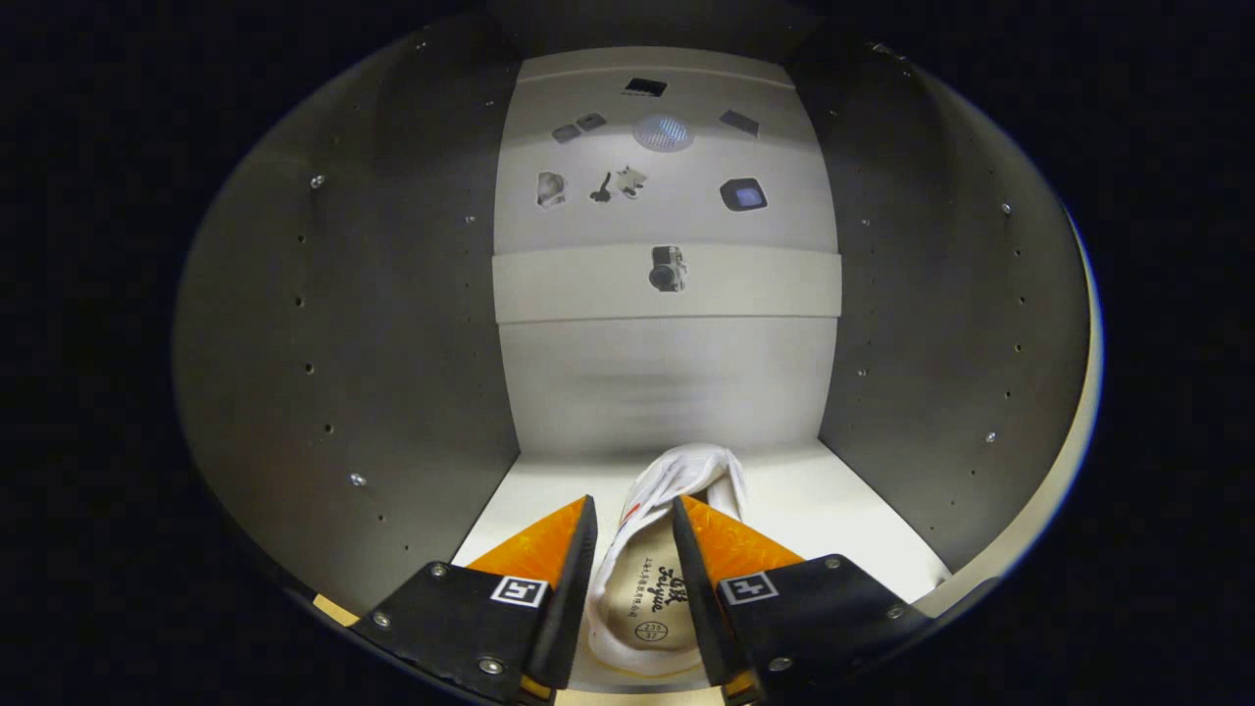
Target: Open the shoe cabinet door, grab the shoes and put them into the shoe cabinet, then close the shoe cabinet door.
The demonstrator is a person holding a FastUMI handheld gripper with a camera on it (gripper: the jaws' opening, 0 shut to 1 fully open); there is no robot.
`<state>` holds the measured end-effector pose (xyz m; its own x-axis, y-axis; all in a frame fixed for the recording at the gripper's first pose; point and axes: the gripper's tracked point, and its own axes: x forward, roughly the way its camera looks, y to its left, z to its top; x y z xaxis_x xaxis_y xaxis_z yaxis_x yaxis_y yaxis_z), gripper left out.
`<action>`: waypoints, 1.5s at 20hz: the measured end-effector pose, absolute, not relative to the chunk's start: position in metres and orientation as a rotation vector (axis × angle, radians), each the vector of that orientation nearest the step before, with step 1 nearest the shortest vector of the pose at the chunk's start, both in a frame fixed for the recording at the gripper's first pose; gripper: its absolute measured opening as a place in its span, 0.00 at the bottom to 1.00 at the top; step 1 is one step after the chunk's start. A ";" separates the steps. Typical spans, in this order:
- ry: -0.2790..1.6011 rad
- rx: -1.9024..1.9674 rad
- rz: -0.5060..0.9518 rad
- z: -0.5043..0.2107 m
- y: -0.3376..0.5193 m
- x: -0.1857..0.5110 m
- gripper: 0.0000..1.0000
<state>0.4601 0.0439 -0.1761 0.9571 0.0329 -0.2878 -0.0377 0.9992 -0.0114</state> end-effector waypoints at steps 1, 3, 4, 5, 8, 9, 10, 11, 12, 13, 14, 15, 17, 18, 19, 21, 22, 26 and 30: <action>0.291 -0.013 0.040 -0.174 0.045 0.459 0.50; 0.279 -0.005 0.040 -0.166 0.046 0.452 0.53; 0.260 0.001 0.039 -0.158 0.046 0.445 0.58; 0.239 0.007 0.038 -0.149 0.045 0.438 0.61; 0.179 0.003 0.028 -0.118 0.040 0.402 0.85; 0.159 0.001 0.033 -0.107 0.040 0.387 0.89; 0.145 0.003 0.035 -0.096 0.038 0.369 0.93; 0.130 0.000 0.035 -0.087 0.036 0.351 0.93; 0.113 -0.001 0.027 -0.077 0.031 0.333 0.93; 0.096 0.004 0.028 -0.068 0.029 0.315 0.93; 0.078 0.011 0.026 -0.059 0.027 0.296 0.93; 0.067 0.016 0.014 -0.050 0.020 0.274 0.93; 0.060 0.021 0.013 -0.038 0.016 0.237 0.93; 0.058 0.018 0.016 -0.033 0.014 0.220 0.93; 0.059 0.010 0.015 -0.030 0.011 0.205 0.93; 0.064 0.002 0.014 -0.024 0.005 0.171 0.93; 0.070 0.011 0.020 -0.022 0.006 0.155 0.93; 0.085 0.001 0.044 -0.014 0.010 0.104 0.93; 0.050 -0.003 0.059 0.004 0.016 0.059 0.93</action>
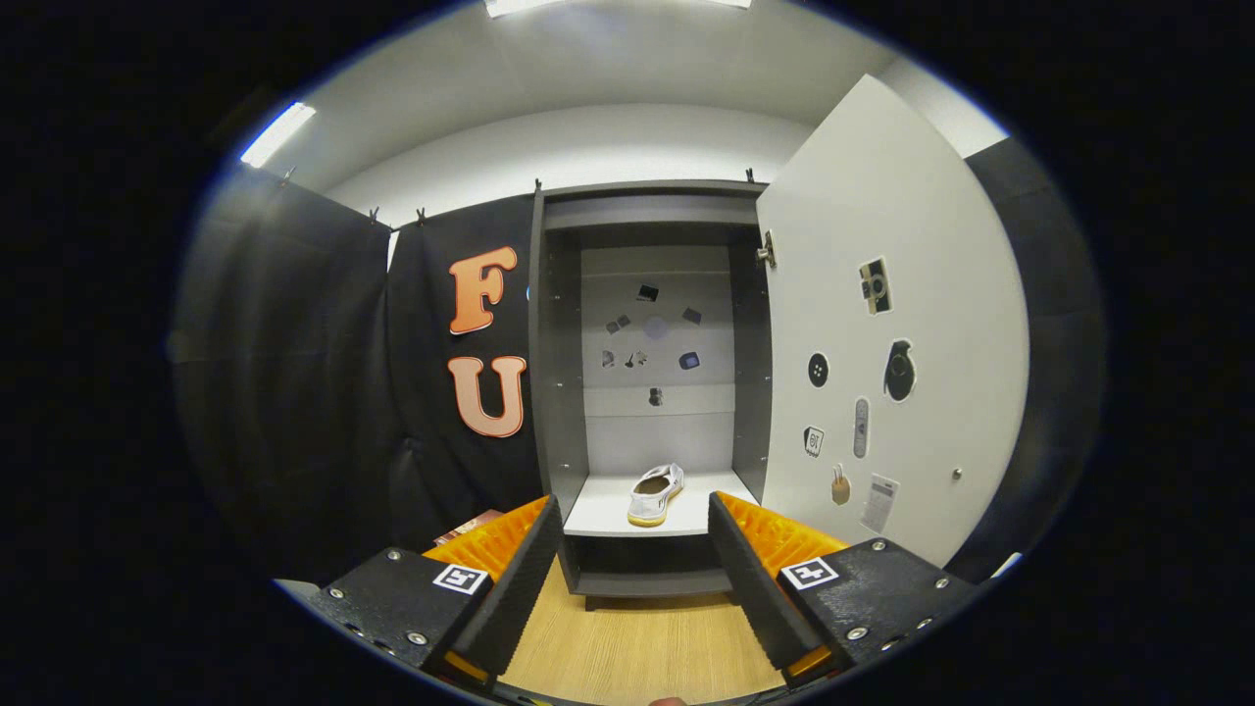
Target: Open the shoe cabinet door, grab the shoes and put them into the shoe cabinet, then close the shoe cabinet door.
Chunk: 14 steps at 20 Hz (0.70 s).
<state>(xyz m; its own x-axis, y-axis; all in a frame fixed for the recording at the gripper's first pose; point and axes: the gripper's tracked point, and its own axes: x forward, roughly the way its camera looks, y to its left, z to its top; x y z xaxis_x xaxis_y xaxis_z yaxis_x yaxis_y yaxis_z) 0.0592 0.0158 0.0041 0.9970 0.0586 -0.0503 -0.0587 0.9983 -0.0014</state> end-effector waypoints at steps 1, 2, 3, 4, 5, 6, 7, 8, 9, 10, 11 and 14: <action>0.041 0.002 0.061 0.008 0.016 0.049 0.93; 0.037 0.008 0.063 0.011 0.015 0.039 0.93; 0.033 0.011 0.064 0.012 0.015 0.031 0.93; 0.036 0.010 0.062 0.012 0.014 0.024 0.93; 0.036 0.006 0.061 0.011 0.013 0.017 0.93; 0.029 0.002 0.054 0.013 0.007 0.011 0.93; 0.023 0.000 0.041 0.015 -0.001 0.005 0.93; 0.021 0.004 0.022 0.015 -0.010 0.001 0.93; 0.021 0.012 0.000 0.014 -0.024 -0.004 0.93; 0.020 0.025 -0.020 0.013 -0.037 -0.009 0.93; 0.021 0.032 -0.043 0.012 -0.052 -0.012 0.93; 0.038 0.042 -0.121 0.004 -0.102 -0.022 0.93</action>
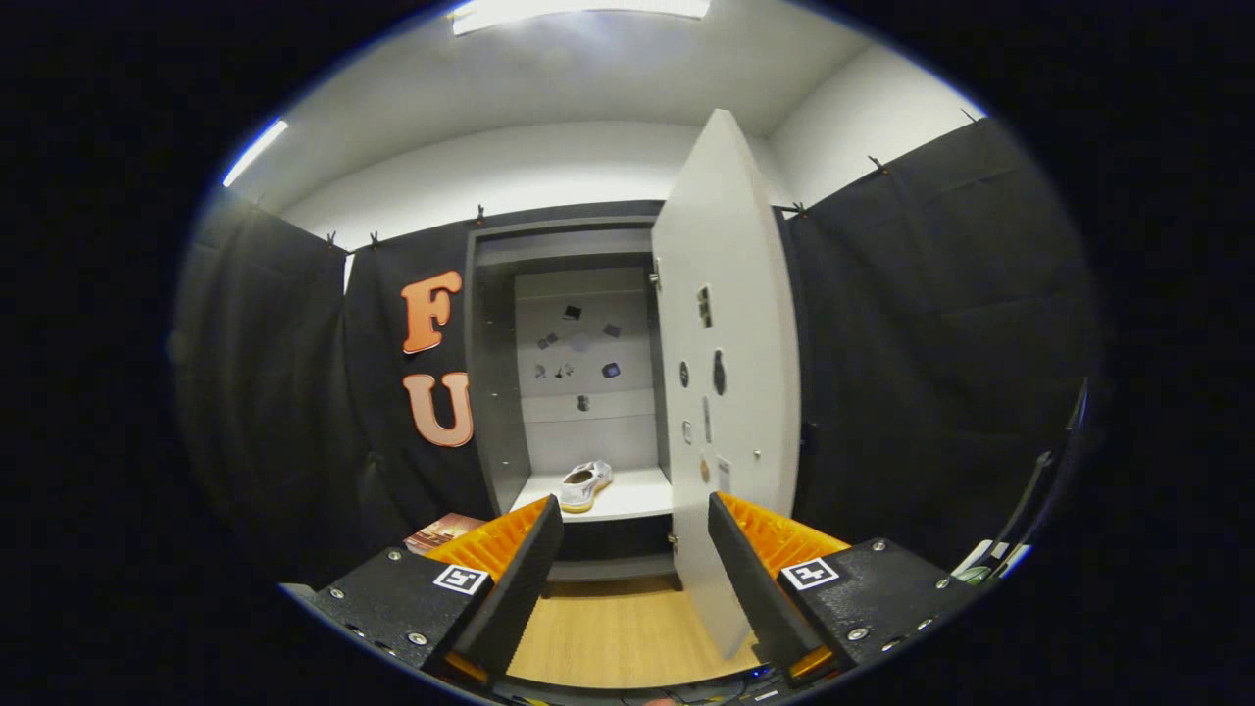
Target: Open the shoe cabinet door, grab the shoes and put them into the shoe cabinet, then close the shoe cabinet door.
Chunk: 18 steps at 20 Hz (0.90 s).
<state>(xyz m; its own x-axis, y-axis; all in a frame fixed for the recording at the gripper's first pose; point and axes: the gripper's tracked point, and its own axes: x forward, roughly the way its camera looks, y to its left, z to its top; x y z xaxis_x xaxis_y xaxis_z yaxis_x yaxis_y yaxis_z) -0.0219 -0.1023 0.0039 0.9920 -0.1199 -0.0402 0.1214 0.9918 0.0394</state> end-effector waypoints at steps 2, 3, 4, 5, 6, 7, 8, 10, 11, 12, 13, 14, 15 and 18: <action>0.048 0.042 -0.164 0.002 -0.132 -0.026 0.93; 0.049 0.042 -0.182 0.002 -0.144 -0.029 0.93; 0.049 0.039 -0.197 0.001 -0.158 -0.029 0.93; 0.047 0.037 -0.204 0.001 -0.170 -0.029 0.93; 0.049 0.032 -0.214 0.000 -0.182 -0.028 0.93; 0.050 0.029 -0.215 -0.001 -0.193 -0.026 0.93; 0.047 0.027 -0.216 -0.001 -0.203 -0.023 0.93; 0.049 0.024 -0.205 -0.004 -0.222 -0.013 0.93; 0.052 0.020 -0.205 -0.006 -0.232 -0.008 0.93; 0.058 0.025 -0.194 -0.010 -0.240 -0.001 0.93; 0.062 0.030 -0.179 -0.017 -0.246 0.008 0.93; 0.067 0.045 -0.158 -0.024 -0.249 0.017 0.93; 0.073 0.061 -0.139 -0.031 -0.250 0.026 0.93; 0.089 0.090 -0.088 -0.045 -0.247 0.051 0.94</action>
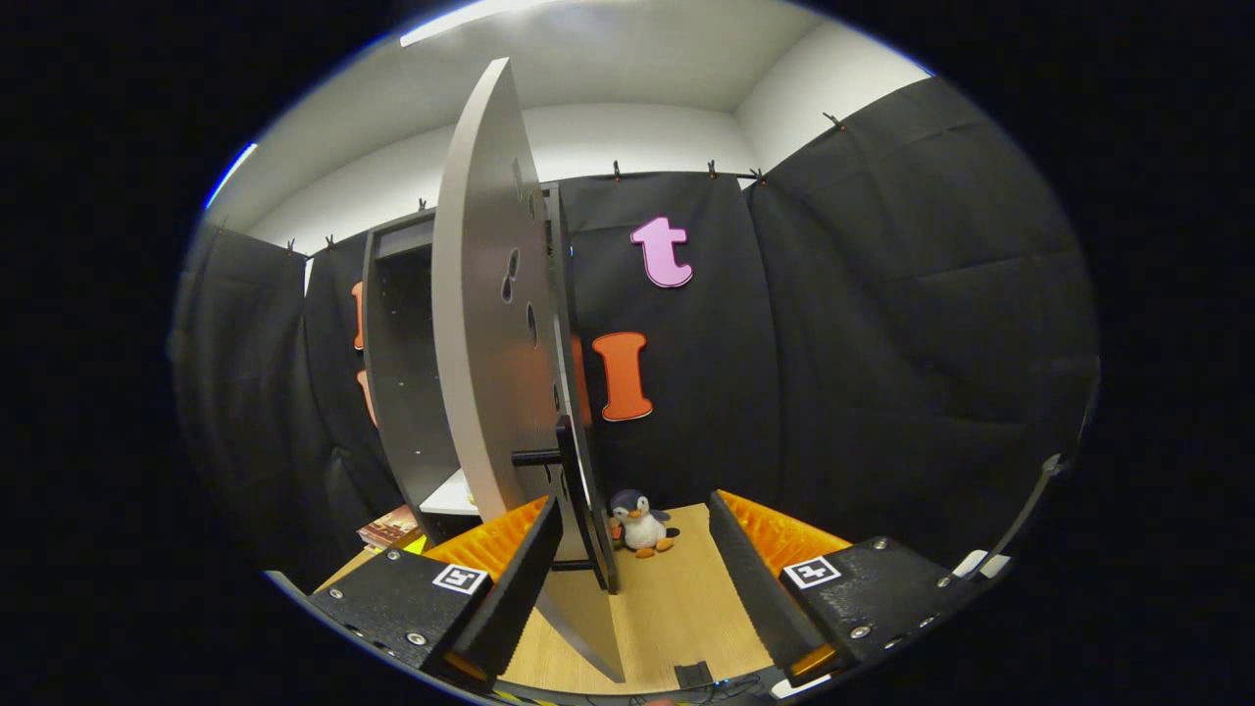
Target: Open the shoe cabinet door, grab the shoes and put them into the shoe cabinet, then close the shoe cabinet door.
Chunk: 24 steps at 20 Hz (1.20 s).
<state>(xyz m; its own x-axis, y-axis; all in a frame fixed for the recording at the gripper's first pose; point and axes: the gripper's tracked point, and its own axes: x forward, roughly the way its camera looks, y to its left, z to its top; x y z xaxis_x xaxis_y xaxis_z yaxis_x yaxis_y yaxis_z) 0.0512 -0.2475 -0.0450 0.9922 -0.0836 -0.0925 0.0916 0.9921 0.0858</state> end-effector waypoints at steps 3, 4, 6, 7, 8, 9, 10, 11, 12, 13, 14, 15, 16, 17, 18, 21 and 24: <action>0.083 0.091 -0.058 -0.045 -0.246 0.059 0.94; 0.081 0.095 -0.050 -0.044 -0.245 0.061 0.94; 0.081 0.095 -0.032 -0.044 -0.241 0.062 0.93; 0.078 0.091 -0.029 -0.043 -0.238 0.061 0.92; 0.076 0.087 -0.020 -0.043 -0.232 0.063 0.92; 0.075 0.084 -0.007 -0.043 -0.225 0.063 0.92; 0.074 0.081 0.009 -0.044 -0.214 0.062 0.92; 0.073 0.077 0.026 -0.044 -0.205 0.063 0.92; 0.070 0.070 0.042 -0.044 -0.194 0.064 0.91; 0.066 0.064 0.057 -0.044 -0.186 0.066 0.92; 0.066 0.062 0.073 -0.045 -0.176 0.067 0.91; 0.067 0.065 0.090 -0.046 -0.166 0.068 0.91; 0.068 0.069 0.106 -0.046 -0.155 0.069 0.92; 0.066 0.074 0.118 -0.048 -0.147 0.071 0.92; 0.068 0.078 0.132 -0.048 -0.138 0.073 0.92; 0.070 0.095 0.169 -0.051 -0.113 0.084 0.92; 0.077 0.126 0.197 -0.057 -0.093 0.094 0.92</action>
<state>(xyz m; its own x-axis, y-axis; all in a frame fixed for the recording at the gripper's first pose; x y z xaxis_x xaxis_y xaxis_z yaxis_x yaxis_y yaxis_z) 0.0942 -0.0926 -0.0565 0.9777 0.1999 -0.0643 -0.1902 0.9728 0.1323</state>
